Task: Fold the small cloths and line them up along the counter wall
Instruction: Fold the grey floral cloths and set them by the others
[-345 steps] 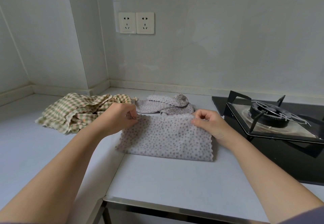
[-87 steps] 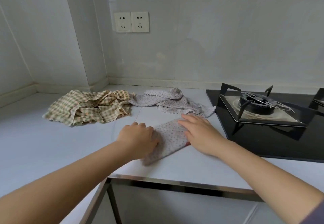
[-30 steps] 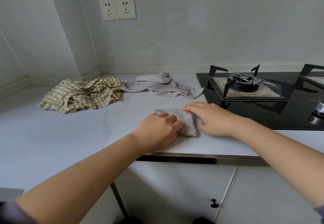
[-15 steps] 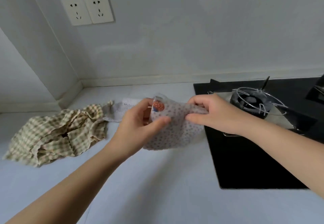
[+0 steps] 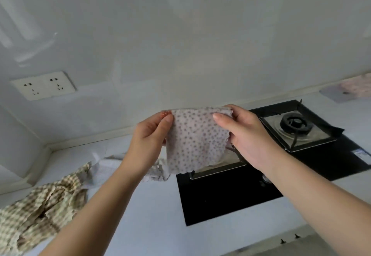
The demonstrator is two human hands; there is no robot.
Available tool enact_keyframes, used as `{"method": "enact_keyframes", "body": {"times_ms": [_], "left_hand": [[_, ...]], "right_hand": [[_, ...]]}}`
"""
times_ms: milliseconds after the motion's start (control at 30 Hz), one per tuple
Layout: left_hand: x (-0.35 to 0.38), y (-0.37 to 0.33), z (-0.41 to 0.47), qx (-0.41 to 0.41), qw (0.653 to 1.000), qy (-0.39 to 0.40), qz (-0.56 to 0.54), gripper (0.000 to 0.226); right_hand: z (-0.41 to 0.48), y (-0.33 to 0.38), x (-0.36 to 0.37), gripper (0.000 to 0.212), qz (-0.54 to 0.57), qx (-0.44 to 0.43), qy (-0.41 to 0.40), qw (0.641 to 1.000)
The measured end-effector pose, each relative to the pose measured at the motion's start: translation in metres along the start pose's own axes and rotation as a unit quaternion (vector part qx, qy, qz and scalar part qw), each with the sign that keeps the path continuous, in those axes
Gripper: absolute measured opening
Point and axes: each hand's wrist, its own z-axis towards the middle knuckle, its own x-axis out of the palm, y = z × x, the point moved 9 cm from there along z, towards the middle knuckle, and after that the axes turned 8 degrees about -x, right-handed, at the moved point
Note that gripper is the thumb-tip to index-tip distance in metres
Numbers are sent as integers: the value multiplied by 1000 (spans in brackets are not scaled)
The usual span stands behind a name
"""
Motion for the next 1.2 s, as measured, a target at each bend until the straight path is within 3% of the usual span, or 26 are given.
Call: {"method": "enact_keyframes", "body": {"times_ms": [133,233,367,500,600,700,833,933,1067,1200], "left_hand": [[70,-15,-13,25,979,-173,107,34],[142,-22,-31,27,962,-223,157,39],[234,-20,-23,0,986,-155,64,46],[317,-16,6,-38,995,-87,13,19],[373,-13,29,-50,993,-105,-4,16],[435,-11,52,-41,992,-120,1,21],[532,0,94,-42,994,-96,-5,28],[607,13,135,-98,993,-58,-21,35],[691,23,181,-160,986,-29,-23,36],[770,57,229,-262,965,33,-14,22]], "right_hand": [[-23,32,-69,25,-117,-72,-78,987],[-43,52,-128,26,-207,-98,-152,962],[-54,76,-213,21,-290,-128,-199,927],[-52,79,-298,18,-306,-90,-212,924],[-48,47,-365,20,-143,56,-206,967],[-47,17,-424,24,-9,164,-179,970],[-23,16,-532,43,-163,117,-242,949],[-2,33,-605,39,-271,74,-260,924],[21,29,-698,30,-273,129,-255,919],[55,1,-776,26,-289,190,-234,909]]}}
